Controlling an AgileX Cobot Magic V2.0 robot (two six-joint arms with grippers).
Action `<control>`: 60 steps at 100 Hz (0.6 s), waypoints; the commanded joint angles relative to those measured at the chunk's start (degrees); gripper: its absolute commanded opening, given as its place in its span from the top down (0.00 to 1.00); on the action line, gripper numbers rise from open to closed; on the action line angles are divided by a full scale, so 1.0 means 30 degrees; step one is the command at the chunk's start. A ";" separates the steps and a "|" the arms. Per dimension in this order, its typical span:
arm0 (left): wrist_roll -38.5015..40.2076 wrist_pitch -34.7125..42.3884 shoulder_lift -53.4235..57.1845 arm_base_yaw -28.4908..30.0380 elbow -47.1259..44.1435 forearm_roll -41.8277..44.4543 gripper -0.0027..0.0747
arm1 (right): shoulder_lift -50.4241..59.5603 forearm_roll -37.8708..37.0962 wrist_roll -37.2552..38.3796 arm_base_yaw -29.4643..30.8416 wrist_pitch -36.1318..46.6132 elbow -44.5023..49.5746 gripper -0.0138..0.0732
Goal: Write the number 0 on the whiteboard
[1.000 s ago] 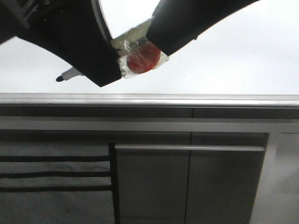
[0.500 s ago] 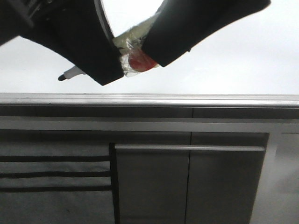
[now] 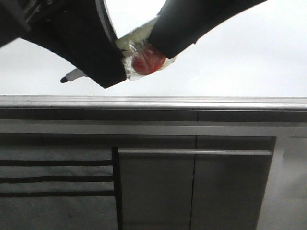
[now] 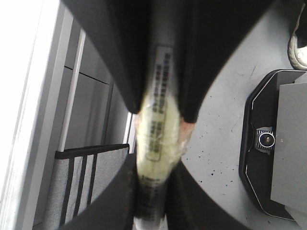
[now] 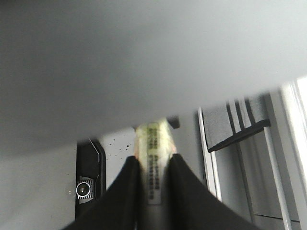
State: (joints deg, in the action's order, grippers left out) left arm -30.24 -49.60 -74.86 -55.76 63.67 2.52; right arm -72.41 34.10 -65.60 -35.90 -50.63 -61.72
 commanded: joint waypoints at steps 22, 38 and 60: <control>0.0737 0.0945 0.0527 -0.0041 0.0656 -0.0164 0.55 | 0.0611 0.0685 -0.0076 -0.0035 0.0382 -0.0647 0.85; 0.2102 0.1142 0.1354 0.0461 0.0656 -0.0379 0.35 | 0.1335 0.1640 0.0064 0.0713 0.0422 -0.0613 0.85; 0.4680 0.2847 0.4941 0.1987 0.0277 -0.0602 0.35 | 0.3906 0.2111 0.0925 0.3532 -0.0432 -0.0192 0.85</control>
State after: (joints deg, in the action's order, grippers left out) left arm -20.24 -46.09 -65.23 -51.89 63.67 1.21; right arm -65.09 37.73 -63.55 -28.14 -52.78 -61.61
